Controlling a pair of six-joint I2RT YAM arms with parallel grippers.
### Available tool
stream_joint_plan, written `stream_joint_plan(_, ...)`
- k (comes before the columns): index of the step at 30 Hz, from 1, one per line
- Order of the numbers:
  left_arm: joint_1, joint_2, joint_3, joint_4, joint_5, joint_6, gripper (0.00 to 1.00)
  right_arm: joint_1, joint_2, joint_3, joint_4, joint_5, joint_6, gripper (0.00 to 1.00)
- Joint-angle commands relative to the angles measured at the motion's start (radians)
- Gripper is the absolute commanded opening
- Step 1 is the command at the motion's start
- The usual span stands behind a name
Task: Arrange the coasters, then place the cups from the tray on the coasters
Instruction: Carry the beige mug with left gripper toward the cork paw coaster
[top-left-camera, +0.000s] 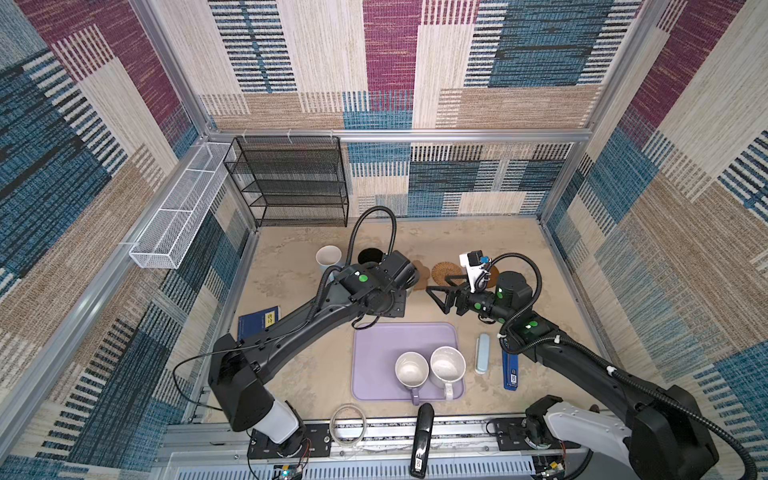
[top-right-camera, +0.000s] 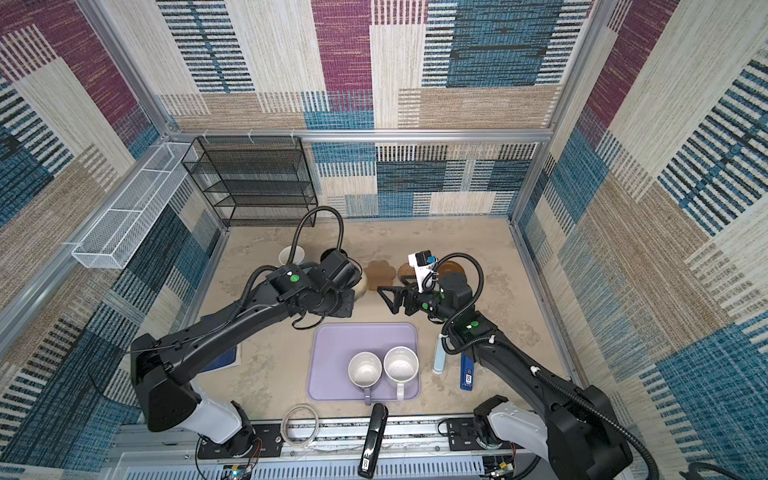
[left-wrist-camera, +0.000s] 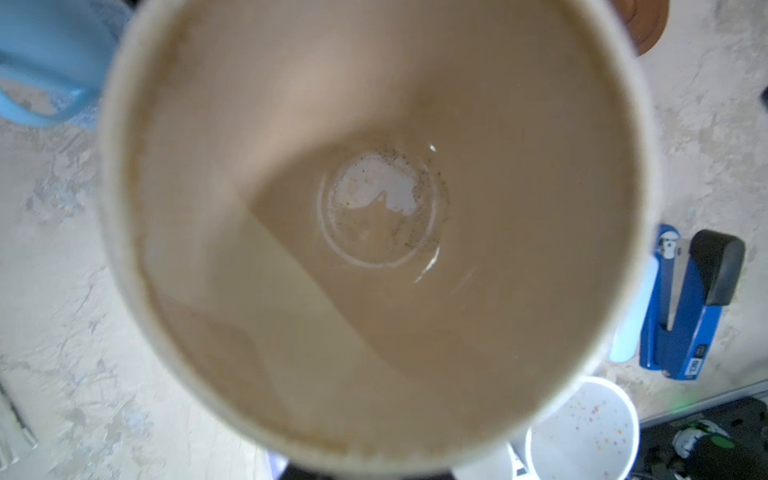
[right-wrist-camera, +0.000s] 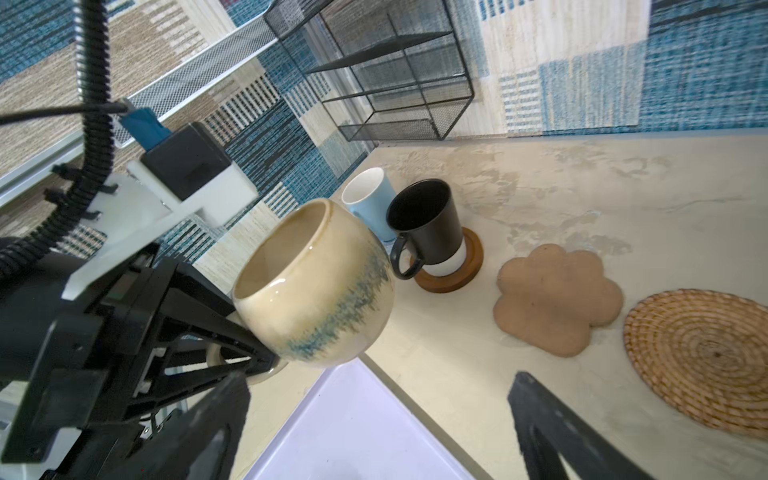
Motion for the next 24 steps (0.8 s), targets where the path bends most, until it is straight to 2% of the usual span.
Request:
stream_joint_plan(1, 0.012, 0.074, 0.072, 0.051, -0.001, 0.031, 0.00, -0.022, 0.025, -0.011, 0.084, -0.015, 0.036, 0.99)
stream_joint_plan(10, 0.036, 0.266, 0.207, 0.087, -0.095, 0.005, 0.00, -0.109, 0.088, -0.051, 0.106, -0.014, 0.088, 1.00)
stream_joint_plan(17, 0.071, 0.415, 0.309, 0.150, -0.106, -0.063, 0.00, -0.127, 0.100, -0.044, 0.089, 0.022, 0.088, 1.00)
stream_joint_plan(24, 0.096, 0.570, 0.446, 0.162, -0.091, -0.124, 0.00, -0.129, 0.130, -0.038, 0.109, 0.007, 0.087, 1.00)
